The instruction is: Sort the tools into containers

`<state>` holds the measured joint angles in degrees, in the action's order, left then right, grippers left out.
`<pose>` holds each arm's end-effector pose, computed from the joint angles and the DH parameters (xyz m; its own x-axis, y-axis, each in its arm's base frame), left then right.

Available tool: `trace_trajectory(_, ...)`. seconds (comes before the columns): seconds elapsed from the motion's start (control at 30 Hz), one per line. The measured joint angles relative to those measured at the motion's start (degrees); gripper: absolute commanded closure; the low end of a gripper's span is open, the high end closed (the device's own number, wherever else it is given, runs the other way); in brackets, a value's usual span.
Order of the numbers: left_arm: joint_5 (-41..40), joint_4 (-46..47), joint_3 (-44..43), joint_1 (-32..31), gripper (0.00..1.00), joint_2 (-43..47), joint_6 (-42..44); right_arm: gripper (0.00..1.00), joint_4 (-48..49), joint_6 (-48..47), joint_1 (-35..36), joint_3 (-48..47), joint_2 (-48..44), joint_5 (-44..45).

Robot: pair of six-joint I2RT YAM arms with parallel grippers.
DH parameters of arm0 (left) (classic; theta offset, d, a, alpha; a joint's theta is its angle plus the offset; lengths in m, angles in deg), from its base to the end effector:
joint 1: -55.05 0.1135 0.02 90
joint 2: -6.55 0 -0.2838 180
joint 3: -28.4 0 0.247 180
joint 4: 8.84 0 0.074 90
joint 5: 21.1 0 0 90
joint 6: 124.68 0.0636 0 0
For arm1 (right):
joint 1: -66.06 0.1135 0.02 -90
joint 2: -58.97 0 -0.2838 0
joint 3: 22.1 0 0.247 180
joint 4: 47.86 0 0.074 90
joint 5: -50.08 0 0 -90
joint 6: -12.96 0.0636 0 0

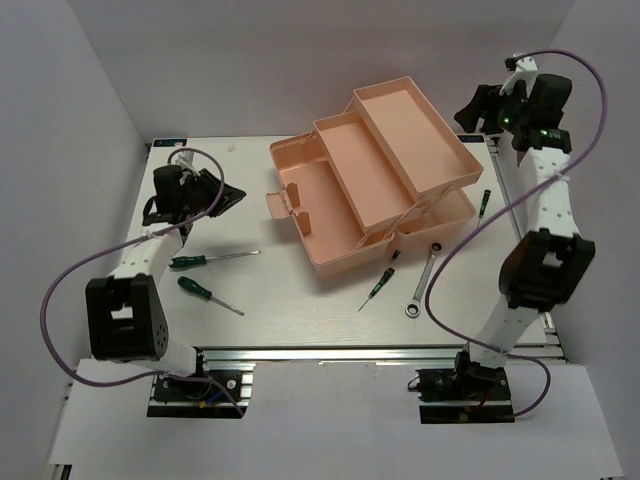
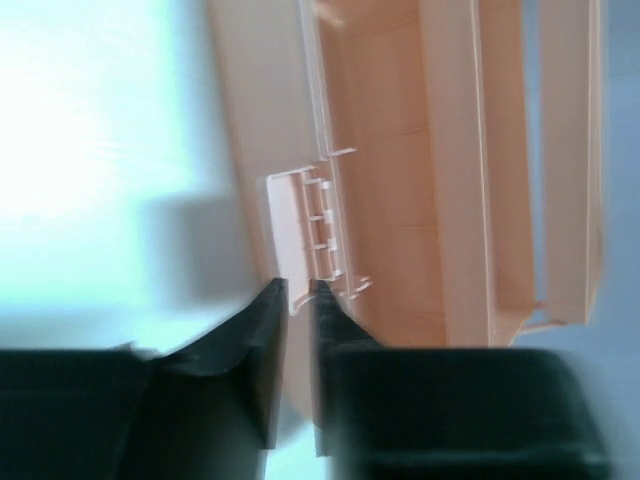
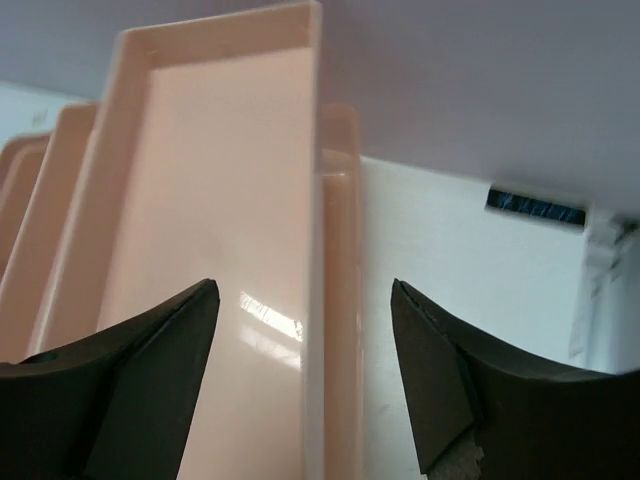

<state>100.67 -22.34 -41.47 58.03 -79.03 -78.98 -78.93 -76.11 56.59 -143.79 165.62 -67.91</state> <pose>0.3490 -0.0154 0.2671 -0.6385 -0.6278 -0.4452 -0.0435 0.6070 -0.7935 0.4635 -0.0471 0.4136 -0.2772 0.0608 -0.9589 -0.2952 0.9443 0.1452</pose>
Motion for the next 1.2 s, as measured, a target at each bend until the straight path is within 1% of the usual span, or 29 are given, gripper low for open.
trace_trajectory(0.03, -1.4, -2.0, 0.3, 0.0, 0.82, 1.9, 0.5, 0.26, 0.3, -3.6, -0.5, 2.0, -3.2, -2.4)
trace_trajectory(0.1, -4.6, -6.1, 1.3, 0.0, 0.88, 5.8, 1.3, 0.26, -0.6, -11.5, -1.6, 5.9, -9.6, -11.1)
trace_trajectory(0.13, -6.3, -7.8, 2.0, 0.0, 0.91, 7.9, 1.3, 0.27, -1.3, -17.0, -2.0, 7.7, -12.7, -15.2)
trace_trajectory(0.2, -9.6, -11.7, 4.0, 0.0, 0.89, 12.2, 0.9, 0.3, -6.3, -29.7, -2.9, 11.8, -19.3, -24.5)
trace_trajectory(0.23, -11.1, -13.3, 5.3, 0.0, 0.79, 14.2, 0.3, 0.3, -10.1, -36.7, -2.9, 12.8, -21.6, -27.9)
trace_trajectory(0.27, -12.4, -14.8, 6.6, 0.0, 0.72, 16.1, 0.0, 0.32, -14.9, -44.8, -2.5, 13.4, -23.5, -31.2)
trace_trajectory(0.3, -13.7, -16.8, 8.0, 0.0, 0.67, 17.8, -0.6, 0.39, -20.9, -52.8, -1.7, 13.4, -24.5, -33.4)
trace_trajectory(0.33, -14.9, -18.2, 9.4, 0.0, 0.55, 19.3, -1.4, 0.4, -26.8, -60.5, -0.8, 13.3, -24.8, -34.5)
trace_trajectory(0.37, -16.0, -19.7, 10.5, 0.0, 0.52, 20.5, -2.0, 0.41, -32.8, -67.7, 0.5, 13.8, -24.8, -35.1)
trace_trajectory(0.43, -17.6, -22.9, 12.5, 0.0, 0.47, 22.4, -3.1, 0.41, -40.3, -79.3, 3.3, 18.4, -25.1, -34.3)
trace_trajectory(0.47, -18.2, -24.1, 13.3, 0.0, 0.43, 23.3, -3.6, 0.4, -42.7, -85.2, 4.6, 22.6, -25.9, -32.9)
trace_trajectory(0.5, -18.8, -25.2, 13.8, 0.0, 0.42, 24.0, -4.0, 0.38, -45.4, -90.6, 5.8, 27.5, -27.1, -30.9)
trace_trajectory(0.57, -19.6, -27.3, 14.2, 0.0, 0.4, 25.2, -4.5, 0.37, -50.3, -98.6, 7.6, 34.9, -29.2, -26.7)
trace_trajectory(0.63, -20.1, -28.2, 14.2, 0.0, 0.39, 26.1, -4.9, 0.36, -53.3, -104.0, 8.6, 39.9, -31.2, -22.6)
trace_trajectory(0.67, -20.1, -28.4, 14.3, 0.0, 0.39, 26.4, -5.1, 0.33, -54.6, -106.7, 8.9, 41.7, -32.0, -19.7)
trace_trajectory(0.77, -19.9, -28.5, 15.8, 0.0, 0.39, 27.2, -5.7, 0.31, -55.0, -109.8, 9.0, 46.8, -33.0, -14.5)
trace_trajectory(0.9, -19.8, -29.2, 18.3, 0.0, 0.39, 28.0, -6.4, 0.26, -52.6, -112.2, 9.0, 54.4, -32.1, -8.2)
trace_trajectory(1.03, -19.8, -30.1, 19.2, 0.0, 0.39, 29.0, -6.6, 0.26, -49.0, -113.0, 10.8, 56.2, -30.2, -4.1)
trace_trajectory(1.2, -19.6, -30.3, 20.1, 0.0, 0.38, 30.8, -6.6, 0.26, -44.0, -113.6, 14.3, 56.1, -25.0, -0.9)
